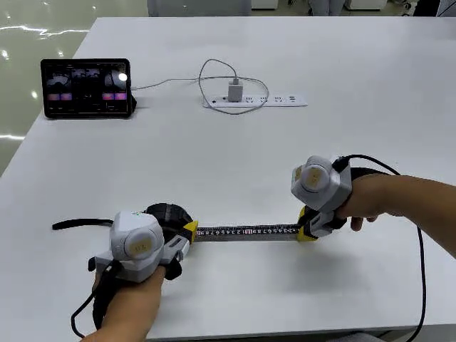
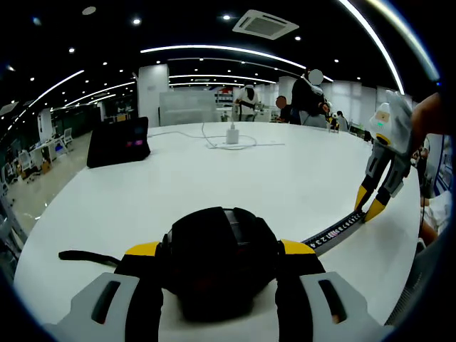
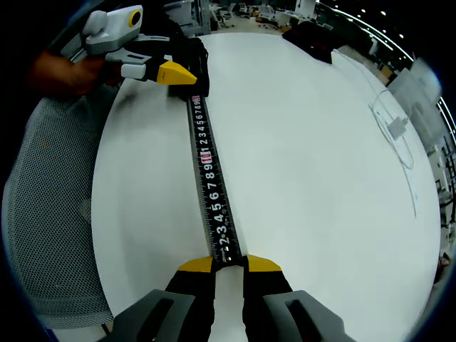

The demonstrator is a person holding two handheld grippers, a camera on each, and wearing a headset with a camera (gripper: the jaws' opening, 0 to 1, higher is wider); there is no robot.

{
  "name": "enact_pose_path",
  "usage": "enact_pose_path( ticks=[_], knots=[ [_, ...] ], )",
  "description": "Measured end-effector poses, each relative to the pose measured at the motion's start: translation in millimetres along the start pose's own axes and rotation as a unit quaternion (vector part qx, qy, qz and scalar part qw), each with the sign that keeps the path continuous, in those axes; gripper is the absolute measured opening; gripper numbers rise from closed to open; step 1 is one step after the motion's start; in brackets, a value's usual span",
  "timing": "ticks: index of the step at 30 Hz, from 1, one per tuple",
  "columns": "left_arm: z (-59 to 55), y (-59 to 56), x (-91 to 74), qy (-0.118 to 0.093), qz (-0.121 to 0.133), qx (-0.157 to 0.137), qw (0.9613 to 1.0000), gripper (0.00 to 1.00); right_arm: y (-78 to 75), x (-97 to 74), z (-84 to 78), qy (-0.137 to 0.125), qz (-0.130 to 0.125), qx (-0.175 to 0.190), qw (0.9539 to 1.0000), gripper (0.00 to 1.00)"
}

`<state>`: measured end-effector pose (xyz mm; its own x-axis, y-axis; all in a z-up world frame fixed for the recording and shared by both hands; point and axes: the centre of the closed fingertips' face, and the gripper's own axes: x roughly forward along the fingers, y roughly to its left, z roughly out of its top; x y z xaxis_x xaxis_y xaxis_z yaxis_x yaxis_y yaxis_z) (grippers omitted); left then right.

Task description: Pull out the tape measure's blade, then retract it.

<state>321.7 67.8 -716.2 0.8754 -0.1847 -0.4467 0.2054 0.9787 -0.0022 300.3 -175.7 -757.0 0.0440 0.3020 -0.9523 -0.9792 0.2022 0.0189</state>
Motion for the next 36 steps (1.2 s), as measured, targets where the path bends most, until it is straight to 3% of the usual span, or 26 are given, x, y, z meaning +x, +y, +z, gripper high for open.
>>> enact_pose_path(
  ticks=[17, 24, 32, 36],
  knots=[
    [0.7, 0.0, 1.1, -0.001, 0.000, 0.002, 1.0000, 0.60, 1.8, 0.8, 7.7, -0.003, -0.005, -0.003, 1.0000, 0.10],
    [0.6, -0.4, 0.5, -0.001, 0.001, 0.002, 1.0000, 0.60, 2.0, 1.4, 11.0, -0.015, -0.006, 0.007, 0.9998, 0.10],
    [0.3, -0.9, 0.0, 0.000, 0.000, 0.001, 1.0000, 0.60, 3.5, 3.5, 14.1, -0.007, -0.005, -0.013, 0.9999, 0.10],
    [0.3, -1.3, -0.3, 0.001, 0.000, 0.001, 1.0000, 0.59, 2.8, 4.2, 15.6, -0.012, -0.006, 0.006, 0.9999, 0.10]
  ],
)
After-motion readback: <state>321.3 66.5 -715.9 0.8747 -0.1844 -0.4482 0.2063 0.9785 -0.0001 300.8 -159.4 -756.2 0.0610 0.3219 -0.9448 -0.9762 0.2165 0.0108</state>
